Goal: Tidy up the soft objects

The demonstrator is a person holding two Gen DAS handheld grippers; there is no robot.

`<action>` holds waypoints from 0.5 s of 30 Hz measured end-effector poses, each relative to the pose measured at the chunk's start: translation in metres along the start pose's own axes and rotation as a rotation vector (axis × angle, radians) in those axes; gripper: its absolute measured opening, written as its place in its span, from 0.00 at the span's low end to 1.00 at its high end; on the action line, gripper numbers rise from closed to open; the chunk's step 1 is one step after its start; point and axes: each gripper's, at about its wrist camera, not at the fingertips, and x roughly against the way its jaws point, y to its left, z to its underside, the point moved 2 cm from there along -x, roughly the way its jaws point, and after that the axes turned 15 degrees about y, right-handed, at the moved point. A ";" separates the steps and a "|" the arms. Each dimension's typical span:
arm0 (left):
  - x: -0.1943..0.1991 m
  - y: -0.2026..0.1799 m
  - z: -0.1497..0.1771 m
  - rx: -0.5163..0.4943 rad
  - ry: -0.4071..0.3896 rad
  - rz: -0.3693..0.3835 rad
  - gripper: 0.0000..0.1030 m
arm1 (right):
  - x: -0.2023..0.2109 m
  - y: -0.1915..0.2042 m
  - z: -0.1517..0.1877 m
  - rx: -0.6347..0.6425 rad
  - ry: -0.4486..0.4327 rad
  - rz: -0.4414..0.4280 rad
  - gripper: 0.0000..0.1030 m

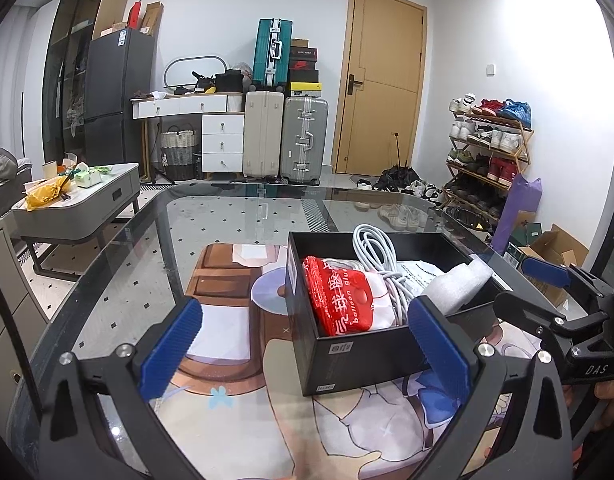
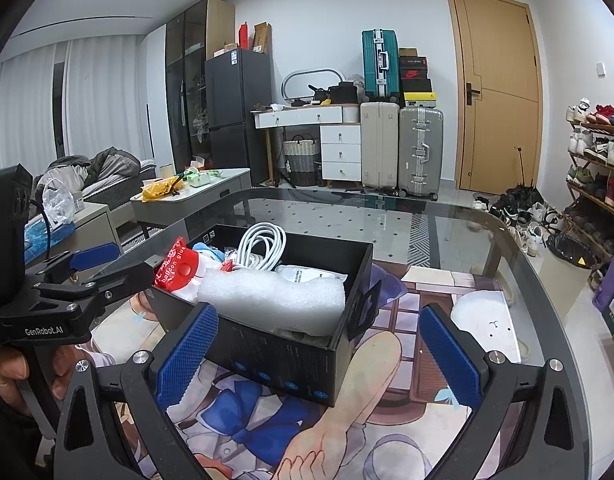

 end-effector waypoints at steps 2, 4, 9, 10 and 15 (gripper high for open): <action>0.001 -0.001 -0.001 0.001 0.001 -0.001 1.00 | 0.000 0.000 0.000 0.002 0.000 -0.001 0.99; 0.002 -0.002 -0.001 0.000 -0.001 -0.001 1.00 | 0.000 0.001 0.000 0.002 0.000 0.002 0.99; 0.003 -0.003 -0.002 0.000 -0.004 -0.001 1.00 | 0.000 0.000 -0.002 0.001 -0.002 -0.001 0.99; 0.003 -0.003 -0.002 0.000 -0.002 -0.001 1.00 | 0.000 -0.001 -0.002 0.001 -0.003 -0.001 0.99; 0.004 -0.004 -0.002 0.001 -0.003 -0.010 1.00 | 0.000 0.000 -0.002 0.002 -0.003 -0.001 0.99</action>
